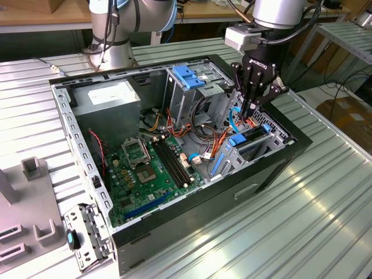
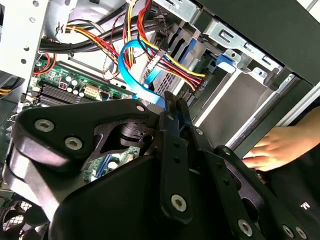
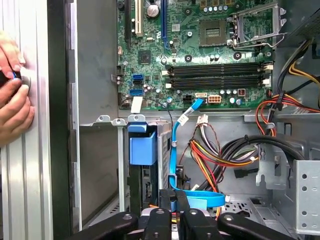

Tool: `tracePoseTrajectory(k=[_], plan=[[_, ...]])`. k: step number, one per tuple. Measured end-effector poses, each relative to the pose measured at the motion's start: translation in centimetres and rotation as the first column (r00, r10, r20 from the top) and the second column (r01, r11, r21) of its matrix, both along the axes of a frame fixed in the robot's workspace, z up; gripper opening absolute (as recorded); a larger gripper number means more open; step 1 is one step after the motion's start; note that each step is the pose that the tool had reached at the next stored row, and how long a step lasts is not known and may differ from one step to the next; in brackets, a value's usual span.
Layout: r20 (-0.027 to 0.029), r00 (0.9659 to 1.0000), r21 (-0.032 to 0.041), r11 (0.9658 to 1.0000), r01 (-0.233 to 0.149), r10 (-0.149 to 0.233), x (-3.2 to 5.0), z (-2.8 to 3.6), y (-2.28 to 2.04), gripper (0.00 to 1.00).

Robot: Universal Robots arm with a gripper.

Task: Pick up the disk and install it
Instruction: 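Insert the second disk wire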

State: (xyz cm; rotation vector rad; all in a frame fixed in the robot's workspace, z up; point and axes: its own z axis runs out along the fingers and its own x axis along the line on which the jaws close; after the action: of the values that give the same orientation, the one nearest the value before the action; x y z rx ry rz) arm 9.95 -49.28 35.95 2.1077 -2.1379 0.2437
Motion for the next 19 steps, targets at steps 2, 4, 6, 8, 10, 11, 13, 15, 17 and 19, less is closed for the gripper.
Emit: tracePoseTrajectory(k=[2, 4, 6, 8, 10, 11, 13, 15, 17, 19], plan=[[0.0001, 1.0, 0.0002, 1.0, 0.0, 0.0, -0.01, -0.04, -0.11, 0.16], [0.0, 1.0, 0.0006, 1.0, 0.0, 0.0, 0.0, -0.09, -0.39, 0.16], [0.0, 1.0, 0.0012, 1.0, 0.0, 0.0, 0.0, -0.13, -0.74, 0.16], [0.0, 1.0, 0.0061, 1.0, 0.0, 0.0, 0.0, -0.2, -1.24, 0.16], [0.0, 1.0, 0.021, 0.9998, 0.0, 0.0, 0.0, -0.35, -1.91, 0.16], [0.0, 1.0, 0.029, 0.9996, 0.0, 0.0, 0.0, -0.44, -2.25, 0.16], [0.0, 1.0, 0.0349, 0.9994, 0.0, 0.0, 0.0, -0.55, -2.59, 0.16], [0.0, 1.0, 0.0384, 0.9993, 0.0, 0.0, 0.0, -0.7, -2.84, 0.16], [0.0, 1.0, 0.0426, 0.9991, 0.0, 0.0, 0.0, -0.77, -2.91, 0.16], [0.0, 1.0, 0.0446, 0.999, 0.0, 0.0, 0.0, -0.8, -2.91, 0.16]])
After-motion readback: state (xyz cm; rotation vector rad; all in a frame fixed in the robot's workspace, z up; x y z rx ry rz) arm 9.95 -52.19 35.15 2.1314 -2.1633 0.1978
